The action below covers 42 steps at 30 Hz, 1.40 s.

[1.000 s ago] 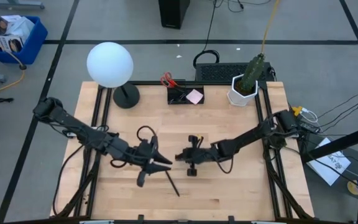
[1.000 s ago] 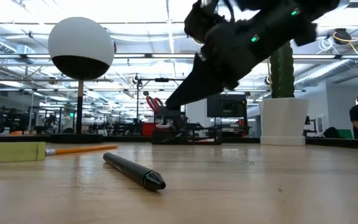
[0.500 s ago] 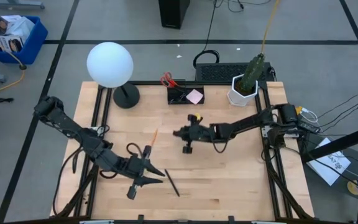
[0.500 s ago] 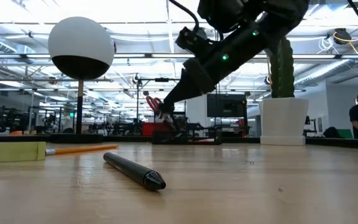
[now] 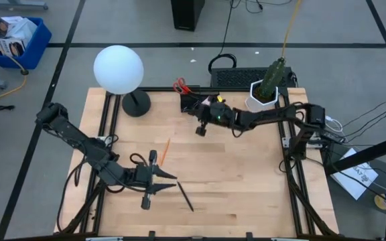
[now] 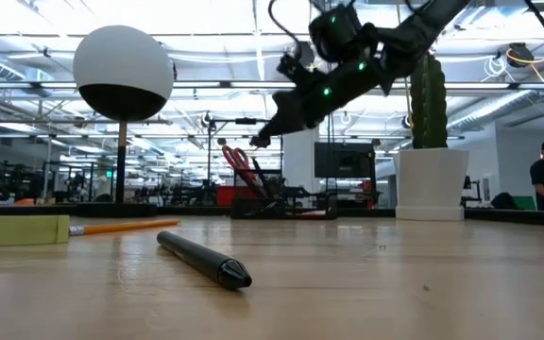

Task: Pick and place office supplies into organizer
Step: Put the binder clip into the desk organizer, then put the black pen into the desk organizer

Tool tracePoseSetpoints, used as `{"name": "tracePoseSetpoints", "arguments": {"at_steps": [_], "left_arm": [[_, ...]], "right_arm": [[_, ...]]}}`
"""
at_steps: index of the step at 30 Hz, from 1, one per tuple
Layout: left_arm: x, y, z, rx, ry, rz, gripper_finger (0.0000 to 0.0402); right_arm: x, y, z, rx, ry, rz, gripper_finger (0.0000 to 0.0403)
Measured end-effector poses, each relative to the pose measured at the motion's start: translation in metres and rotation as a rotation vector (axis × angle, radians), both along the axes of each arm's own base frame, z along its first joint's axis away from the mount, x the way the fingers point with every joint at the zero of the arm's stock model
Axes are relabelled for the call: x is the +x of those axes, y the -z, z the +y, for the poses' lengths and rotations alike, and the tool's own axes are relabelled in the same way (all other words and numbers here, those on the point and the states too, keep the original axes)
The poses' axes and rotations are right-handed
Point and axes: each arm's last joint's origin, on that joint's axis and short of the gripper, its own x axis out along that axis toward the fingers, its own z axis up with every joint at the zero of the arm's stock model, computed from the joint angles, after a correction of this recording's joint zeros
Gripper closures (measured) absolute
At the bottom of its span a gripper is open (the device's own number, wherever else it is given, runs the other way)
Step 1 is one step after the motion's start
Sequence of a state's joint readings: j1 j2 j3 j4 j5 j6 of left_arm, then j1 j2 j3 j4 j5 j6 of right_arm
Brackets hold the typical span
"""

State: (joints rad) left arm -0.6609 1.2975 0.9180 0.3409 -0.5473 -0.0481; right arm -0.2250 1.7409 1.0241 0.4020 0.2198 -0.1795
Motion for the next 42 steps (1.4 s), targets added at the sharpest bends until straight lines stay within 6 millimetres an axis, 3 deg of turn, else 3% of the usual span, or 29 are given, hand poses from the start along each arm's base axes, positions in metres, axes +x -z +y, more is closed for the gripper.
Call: {"name": "tracePoseSetpoints", "arguments": {"at_steps": [6,10,19,32,42], "left_arm": [[-0.009,-0.013,0.008,-0.002,-0.048,-0.045,0.0304],[-0.01,-0.016,0.01,0.001,-0.05,-0.053,0.0304],[-0.01,-0.016,0.01,-0.009,-0.06,-0.051,0.0304],[-0.011,-0.018,0.01,-0.006,-0.097,-0.07,0.0304],[-0.011,-0.017,0.009,-0.014,-0.081,-0.065,0.0304]], "right_arm": [[-0.009,0.008,-0.039,0.027,0.101,-0.005,0.0403],[-0.012,0.012,-0.055,0.056,0.16,-0.028,0.0403],[-0.009,0.021,-0.069,0.064,0.172,-0.078,0.0403],[-0.001,0.055,-0.099,0.164,0.221,-0.065,0.0402],[0.001,0.054,-0.097,0.189,0.177,-0.089,0.0341]]}}
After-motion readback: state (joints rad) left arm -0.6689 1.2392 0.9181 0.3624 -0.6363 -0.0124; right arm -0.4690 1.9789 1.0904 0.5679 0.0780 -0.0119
